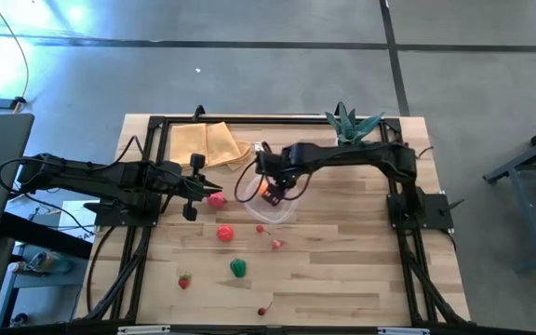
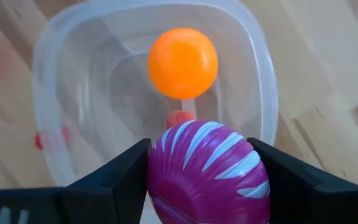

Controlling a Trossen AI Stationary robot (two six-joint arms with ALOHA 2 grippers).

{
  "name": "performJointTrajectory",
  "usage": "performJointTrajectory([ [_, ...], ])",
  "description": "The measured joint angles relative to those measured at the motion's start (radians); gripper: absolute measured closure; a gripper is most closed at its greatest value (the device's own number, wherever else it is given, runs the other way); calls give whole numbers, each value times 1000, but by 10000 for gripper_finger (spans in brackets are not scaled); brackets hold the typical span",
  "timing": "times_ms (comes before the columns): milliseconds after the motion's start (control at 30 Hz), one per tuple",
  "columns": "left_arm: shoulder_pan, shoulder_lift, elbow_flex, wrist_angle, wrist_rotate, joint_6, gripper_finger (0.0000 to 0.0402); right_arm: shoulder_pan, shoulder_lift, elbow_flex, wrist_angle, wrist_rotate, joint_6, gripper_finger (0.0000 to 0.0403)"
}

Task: Pick and placing Produce into tupperware
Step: Put the onion into the transparent bin

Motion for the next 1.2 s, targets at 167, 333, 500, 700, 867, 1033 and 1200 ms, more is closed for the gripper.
performJointTrajectory([
  [167, 0, 0, 0, 0, 0, 0, 383, -1, 48, 0, 24, 0, -28, 169],
  [333, 0, 0, 0, 0, 0, 0, 383, -2, 61, 0, 51, 29, -51, 169],
  [500, 0, 0, 0, 0, 0, 0, 383, -2, 71, 0, 49, 44, -54, 169],
  [700, 0, 0, 0, 0, 0, 0, 383, -1, 100, 0, 53, 44, -69, 169],
  [867, 0, 0, 0, 0, 0, 0, 383, -1, 122, 0, 60, 43, -79, 169],
  [1033, 0, 0, 0, 0, 0, 0, 383, 1, 125, 0, 76, 54, -90, 169],
  [1200, 0, 0, 0, 0, 0, 0, 383, 4, 125, 0, 73, 61, -95, 169],
])
